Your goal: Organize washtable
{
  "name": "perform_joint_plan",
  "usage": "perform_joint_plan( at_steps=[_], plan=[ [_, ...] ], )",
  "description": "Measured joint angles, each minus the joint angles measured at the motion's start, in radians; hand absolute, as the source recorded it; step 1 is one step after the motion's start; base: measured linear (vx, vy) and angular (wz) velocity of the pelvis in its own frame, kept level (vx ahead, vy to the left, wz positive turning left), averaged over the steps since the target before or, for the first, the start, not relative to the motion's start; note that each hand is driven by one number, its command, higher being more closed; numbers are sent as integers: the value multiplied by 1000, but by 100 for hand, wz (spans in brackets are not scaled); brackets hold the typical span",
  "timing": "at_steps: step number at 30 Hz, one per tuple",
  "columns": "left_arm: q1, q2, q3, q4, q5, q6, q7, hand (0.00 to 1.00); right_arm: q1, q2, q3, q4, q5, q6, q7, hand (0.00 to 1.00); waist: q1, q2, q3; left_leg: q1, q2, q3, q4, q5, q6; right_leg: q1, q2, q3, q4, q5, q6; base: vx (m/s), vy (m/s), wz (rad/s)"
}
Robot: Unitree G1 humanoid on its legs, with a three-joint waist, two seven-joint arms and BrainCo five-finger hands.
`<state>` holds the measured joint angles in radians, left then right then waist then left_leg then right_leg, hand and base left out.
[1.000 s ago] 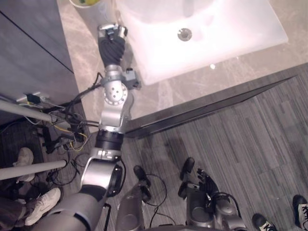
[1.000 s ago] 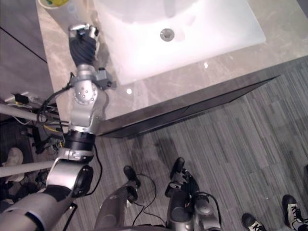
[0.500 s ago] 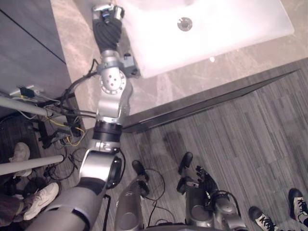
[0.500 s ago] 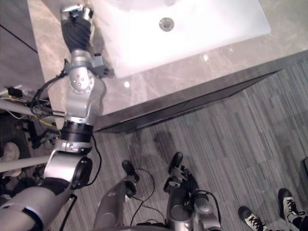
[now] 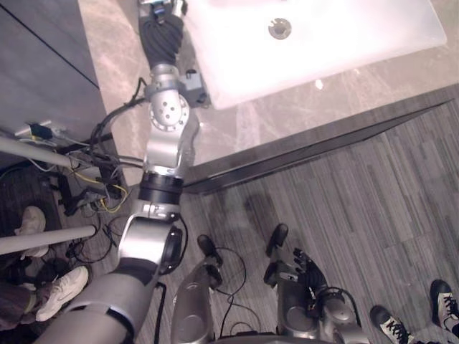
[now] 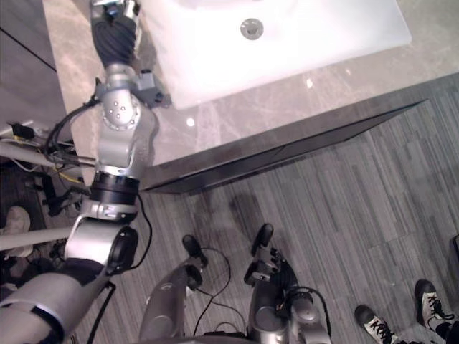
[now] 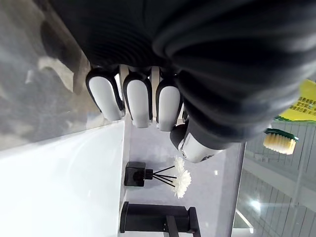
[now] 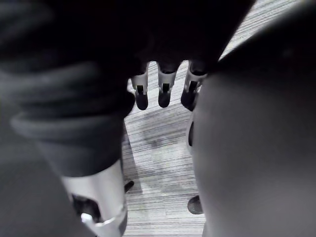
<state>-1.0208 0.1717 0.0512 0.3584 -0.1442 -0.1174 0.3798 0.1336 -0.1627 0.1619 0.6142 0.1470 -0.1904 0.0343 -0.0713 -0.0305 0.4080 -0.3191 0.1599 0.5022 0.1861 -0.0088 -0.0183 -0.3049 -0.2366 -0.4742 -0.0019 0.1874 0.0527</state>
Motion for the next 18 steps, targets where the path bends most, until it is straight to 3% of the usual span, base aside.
perform_joint_plan(
  at_steps=[18],
  plan=[
    [-62, 21, 4, 44, -1, 18, 13, 100, 29, -2, -4, -33, 1, -9, -1, 0, 7, -1, 1, -26, 19, -2, 22, -1, -1, -14, 7, 2, -2, 8, -9, -2, 33, 0]
  ],
)
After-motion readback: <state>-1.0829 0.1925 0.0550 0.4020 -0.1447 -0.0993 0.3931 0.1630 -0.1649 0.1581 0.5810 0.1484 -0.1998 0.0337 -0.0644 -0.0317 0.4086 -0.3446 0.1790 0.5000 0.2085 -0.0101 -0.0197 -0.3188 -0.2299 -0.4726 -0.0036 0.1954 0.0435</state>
